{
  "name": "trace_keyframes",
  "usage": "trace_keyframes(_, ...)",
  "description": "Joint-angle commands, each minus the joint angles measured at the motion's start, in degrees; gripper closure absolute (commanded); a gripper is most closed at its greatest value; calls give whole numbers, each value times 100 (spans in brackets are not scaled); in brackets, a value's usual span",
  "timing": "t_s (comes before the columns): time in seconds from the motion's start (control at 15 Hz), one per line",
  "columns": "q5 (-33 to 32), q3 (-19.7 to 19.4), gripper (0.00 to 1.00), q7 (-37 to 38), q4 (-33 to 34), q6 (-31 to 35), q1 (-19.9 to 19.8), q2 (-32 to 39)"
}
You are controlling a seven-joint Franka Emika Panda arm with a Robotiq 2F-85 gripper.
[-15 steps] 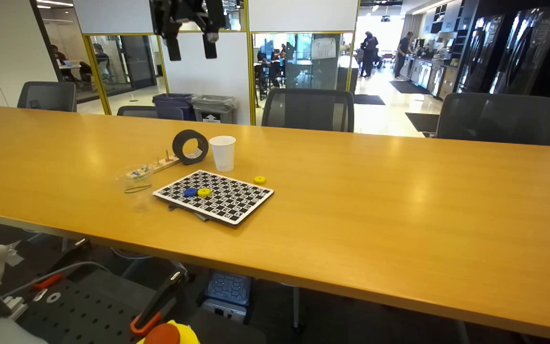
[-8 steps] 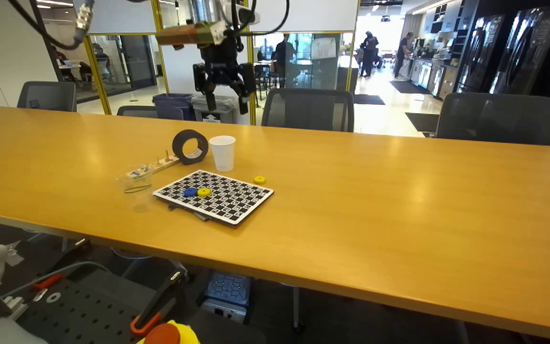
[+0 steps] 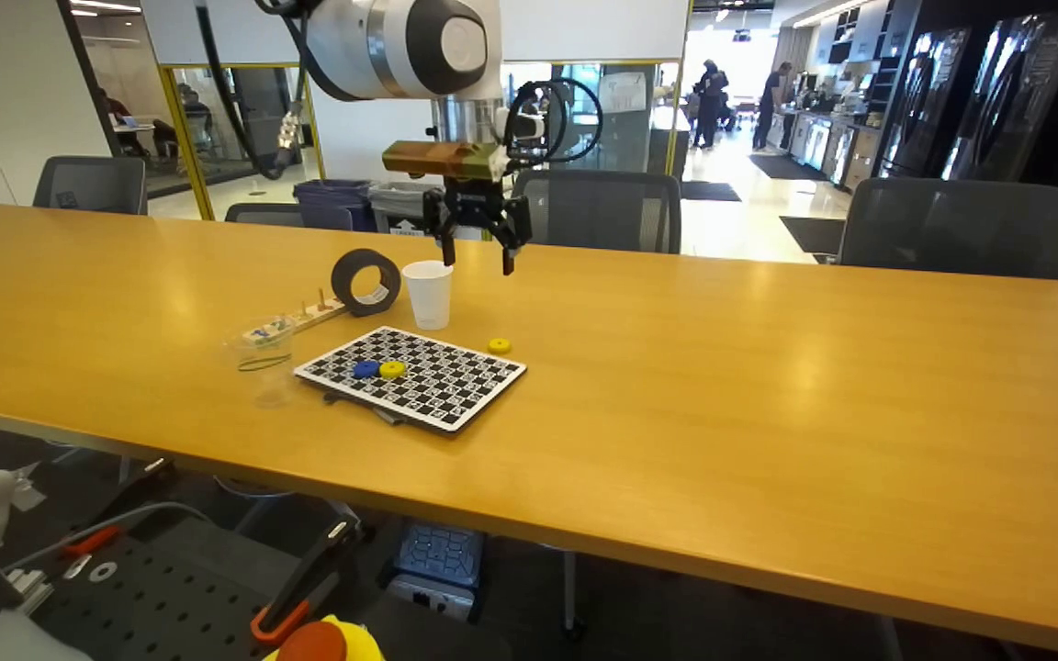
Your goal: Place the yellow rings inside the white cup, put the blue ring inside the clear cup
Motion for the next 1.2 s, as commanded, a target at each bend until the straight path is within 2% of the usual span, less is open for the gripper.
trace_keyframes(0.0,138,63,0,-548,980,-280,-85,802)
trace_keyframes(0.4,94,111,0,-607,2007,-526,-123,1901)
trace_keyframes(0.87,94,198,0,-560,2667,-467,-122,2678)
trace_keyframes(1.13,123,243,0,-562,2819,-388,-154,2893)
